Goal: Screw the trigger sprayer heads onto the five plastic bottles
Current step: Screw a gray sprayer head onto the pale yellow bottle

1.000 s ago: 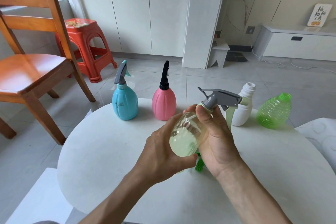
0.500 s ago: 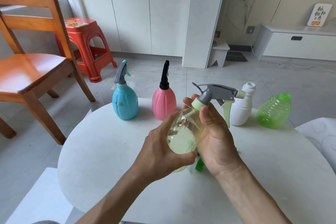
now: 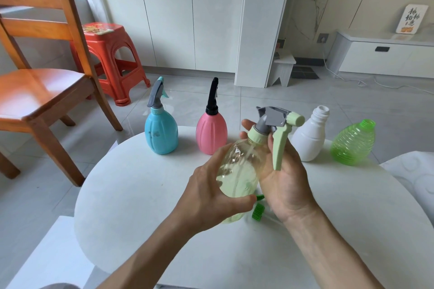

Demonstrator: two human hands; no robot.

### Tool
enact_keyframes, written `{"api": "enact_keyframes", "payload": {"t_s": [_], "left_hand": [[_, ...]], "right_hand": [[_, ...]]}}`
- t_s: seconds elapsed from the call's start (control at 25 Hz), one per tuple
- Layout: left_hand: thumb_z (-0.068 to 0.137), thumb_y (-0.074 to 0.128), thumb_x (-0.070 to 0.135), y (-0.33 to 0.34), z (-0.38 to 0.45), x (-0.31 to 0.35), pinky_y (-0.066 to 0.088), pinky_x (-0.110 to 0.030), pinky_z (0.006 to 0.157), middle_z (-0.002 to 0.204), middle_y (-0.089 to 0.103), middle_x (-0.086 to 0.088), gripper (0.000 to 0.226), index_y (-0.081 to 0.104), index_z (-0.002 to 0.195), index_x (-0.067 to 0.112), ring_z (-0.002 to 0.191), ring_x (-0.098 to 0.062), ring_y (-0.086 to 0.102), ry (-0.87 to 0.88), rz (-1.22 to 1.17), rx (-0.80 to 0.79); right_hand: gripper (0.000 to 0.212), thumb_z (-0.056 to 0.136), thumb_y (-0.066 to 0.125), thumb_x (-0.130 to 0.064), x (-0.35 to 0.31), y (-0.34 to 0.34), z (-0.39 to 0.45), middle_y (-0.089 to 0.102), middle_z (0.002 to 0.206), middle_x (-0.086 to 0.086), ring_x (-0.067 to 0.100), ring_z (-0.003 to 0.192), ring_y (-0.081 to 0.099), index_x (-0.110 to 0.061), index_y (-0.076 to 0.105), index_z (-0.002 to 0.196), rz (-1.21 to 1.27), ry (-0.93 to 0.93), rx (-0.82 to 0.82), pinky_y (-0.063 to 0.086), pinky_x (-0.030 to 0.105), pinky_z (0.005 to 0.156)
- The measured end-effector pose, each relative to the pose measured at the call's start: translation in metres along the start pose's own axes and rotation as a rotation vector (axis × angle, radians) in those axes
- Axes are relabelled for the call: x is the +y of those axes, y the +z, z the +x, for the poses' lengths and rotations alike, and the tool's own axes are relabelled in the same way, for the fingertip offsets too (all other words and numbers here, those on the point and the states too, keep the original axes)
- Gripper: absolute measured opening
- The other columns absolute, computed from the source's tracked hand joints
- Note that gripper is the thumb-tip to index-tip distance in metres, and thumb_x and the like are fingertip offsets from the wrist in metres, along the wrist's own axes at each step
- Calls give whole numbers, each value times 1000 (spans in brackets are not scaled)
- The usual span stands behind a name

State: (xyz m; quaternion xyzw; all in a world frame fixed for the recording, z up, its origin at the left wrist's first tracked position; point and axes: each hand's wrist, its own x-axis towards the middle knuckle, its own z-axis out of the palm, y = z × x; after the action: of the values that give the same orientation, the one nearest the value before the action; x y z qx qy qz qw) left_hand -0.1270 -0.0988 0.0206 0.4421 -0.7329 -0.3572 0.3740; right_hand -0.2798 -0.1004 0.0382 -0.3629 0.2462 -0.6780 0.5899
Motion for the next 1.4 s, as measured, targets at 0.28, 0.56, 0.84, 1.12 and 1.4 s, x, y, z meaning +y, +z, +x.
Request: {"api": "enact_keyframes", "payload": {"t_s": [0.28,0.56,0.84,1.12,1.4], "left_hand": [[60,84,39,-3,-2,-2,56,-39,87,118,65,21,84,44,132,57,109,-8,62,-23,-13,-62],[57,83,44,2,-3,-7,54,-26,80,105,66,26,84,40,126,64,97,0,61,11,90,-18],[58,84,41,0,-1,-5,56,-32,83,111,64,31,84,38,122,72,104,1,61,12,54,-29],[58,83,42,-2,-2,-4,55,-34,86,112,66,25,82,45,129,57,104,-2,62,-20,10,-54],[56,83,41,-3,-2,0,56,-34,85,112,65,27,82,45,127,58,104,-4,63,-45,-46,-69]], "right_hand": [[32,83,71,-14,-6,-14,10,73,100,0,16,97,65,-13,67,114,-82,-13,-58,45,43,99],[33,73,82,-30,-1,-10,5,63,95,0,19,96,57,-12,63,93,-257,-4,31,40,40,93],[38,83,76,-37,-13,-13,6,70,118,14,29,114,63,-14,73,113,-138,71,-111,45,48,106],[37,86,72,-36,-5,-13,4,69,125,18,30,124,61,-12,69,114,-148,55,-113,48,43,102],[31,80,78,-37,-5,-13,5,73,118,17,25,114,67,-16,74,102,-266,40,-26,47,40,97]]}}
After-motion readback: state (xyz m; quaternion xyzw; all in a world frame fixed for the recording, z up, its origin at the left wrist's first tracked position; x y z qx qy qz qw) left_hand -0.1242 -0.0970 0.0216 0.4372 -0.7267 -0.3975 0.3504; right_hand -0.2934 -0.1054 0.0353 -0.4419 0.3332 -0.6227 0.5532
